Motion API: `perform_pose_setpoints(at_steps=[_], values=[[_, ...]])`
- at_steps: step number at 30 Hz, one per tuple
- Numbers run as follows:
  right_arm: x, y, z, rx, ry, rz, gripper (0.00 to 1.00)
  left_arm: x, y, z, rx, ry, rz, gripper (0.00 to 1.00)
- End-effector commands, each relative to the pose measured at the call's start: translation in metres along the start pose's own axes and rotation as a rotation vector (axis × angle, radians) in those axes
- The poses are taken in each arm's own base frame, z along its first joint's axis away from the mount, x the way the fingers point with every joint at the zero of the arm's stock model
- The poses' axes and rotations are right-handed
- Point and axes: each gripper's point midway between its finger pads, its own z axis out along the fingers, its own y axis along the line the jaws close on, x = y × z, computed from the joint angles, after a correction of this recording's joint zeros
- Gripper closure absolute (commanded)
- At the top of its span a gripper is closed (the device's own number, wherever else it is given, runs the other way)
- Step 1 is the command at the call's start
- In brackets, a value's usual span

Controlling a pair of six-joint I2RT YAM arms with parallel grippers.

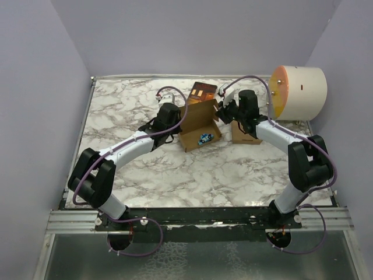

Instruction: Fold the paper box

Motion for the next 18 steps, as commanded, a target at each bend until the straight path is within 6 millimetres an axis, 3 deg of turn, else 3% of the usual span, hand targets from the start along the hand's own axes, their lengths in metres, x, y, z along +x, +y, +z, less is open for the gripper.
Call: perform_pose_setpoints(at_steps=[1,18], values=[[-0.012,0.015,-0.003,0.022,-0.039,0.053,0.99,-0.022,-0.019,0.0,-0.007,-0.089,-0.068,1.0],[-0.005,0.029,-0.003,0.075,-0.032,0.163,0.99,-0.012,-0.02,0.003,-0.087,-0.102,-0.102,0.97]])
